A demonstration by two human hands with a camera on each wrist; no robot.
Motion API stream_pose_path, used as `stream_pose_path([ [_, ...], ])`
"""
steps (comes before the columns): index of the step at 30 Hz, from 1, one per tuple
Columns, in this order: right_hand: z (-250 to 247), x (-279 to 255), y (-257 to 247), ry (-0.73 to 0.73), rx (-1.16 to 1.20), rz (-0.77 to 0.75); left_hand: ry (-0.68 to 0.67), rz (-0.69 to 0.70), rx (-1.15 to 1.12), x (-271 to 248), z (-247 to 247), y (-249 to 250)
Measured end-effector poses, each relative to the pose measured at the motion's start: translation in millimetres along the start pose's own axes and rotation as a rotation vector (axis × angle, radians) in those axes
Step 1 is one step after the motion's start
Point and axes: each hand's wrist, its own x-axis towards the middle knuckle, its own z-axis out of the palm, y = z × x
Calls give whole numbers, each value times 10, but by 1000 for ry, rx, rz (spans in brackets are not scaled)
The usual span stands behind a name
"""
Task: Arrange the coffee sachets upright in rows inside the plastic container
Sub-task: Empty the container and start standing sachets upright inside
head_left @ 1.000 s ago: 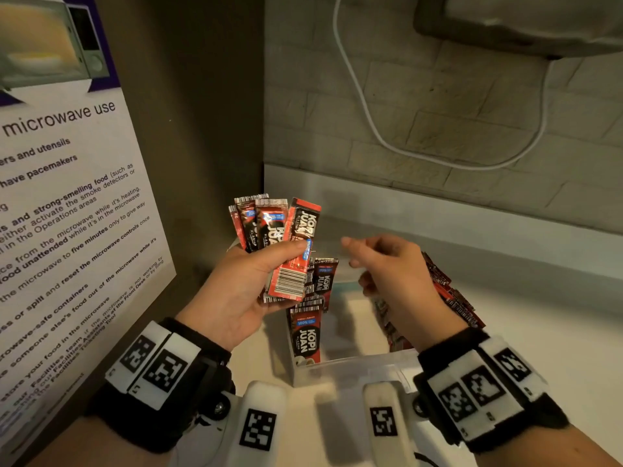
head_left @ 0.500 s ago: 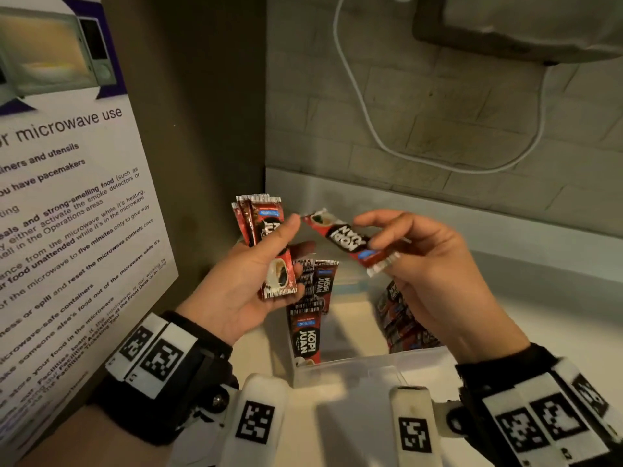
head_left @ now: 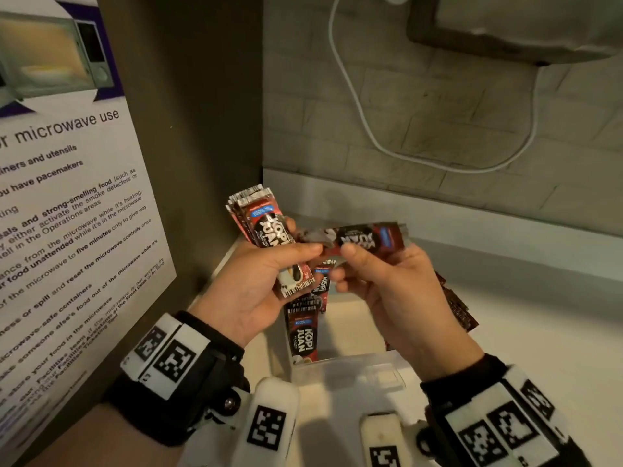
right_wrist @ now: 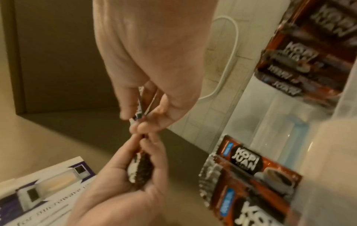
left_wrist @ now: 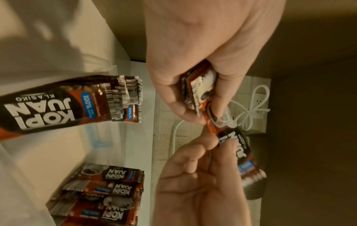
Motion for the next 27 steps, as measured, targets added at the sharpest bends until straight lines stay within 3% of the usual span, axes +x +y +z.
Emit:
stream_pose_path([
  [4, -41, 137, -24, 197, 29, -63, 57, 14, 91, 19, -65, -13],
  [6, -178, 202, 5, 283, -120, -22, 125, 20, 59, 57, -157, 30],
  [9, -375, 261, 184, 358, -468, 160, 232, 11, 47, 102, -257, 75],
  [11, -423, 288, 348, 355, -603, 289, 263, 8, 42, 116, -263, 60],
  [15, -410, 369, 628, 313, -630, 442, 242, -15, 23, 119, -236, -21],
  [27, -394, 464, 885, 383, -581, 459, 225, -11, 6, 106, -269, -53],
])
